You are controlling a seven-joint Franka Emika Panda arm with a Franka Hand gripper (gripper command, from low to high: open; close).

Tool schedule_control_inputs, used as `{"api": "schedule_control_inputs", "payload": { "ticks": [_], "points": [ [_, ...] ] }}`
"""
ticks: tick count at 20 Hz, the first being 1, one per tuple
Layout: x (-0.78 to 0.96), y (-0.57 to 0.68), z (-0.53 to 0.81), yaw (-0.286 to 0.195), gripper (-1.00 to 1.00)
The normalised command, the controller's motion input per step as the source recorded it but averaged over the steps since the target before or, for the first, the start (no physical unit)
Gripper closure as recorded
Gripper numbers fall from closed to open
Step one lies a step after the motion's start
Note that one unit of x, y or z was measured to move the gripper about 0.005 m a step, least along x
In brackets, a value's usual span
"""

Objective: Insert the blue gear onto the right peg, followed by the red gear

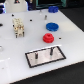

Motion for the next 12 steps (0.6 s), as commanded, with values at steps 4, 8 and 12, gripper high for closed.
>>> {"api": "schedule_control_inputs", "payload": {
  "ticks": [4,8,12],
  "points": [
    [-0.61,0.51,-0.03,0.0,-1.0],
    [-0.54,0.54,-0.05,0.0,-1.0],
    [-0.47,0.49,-0.17,0.0,-1.0]
  ]
}}
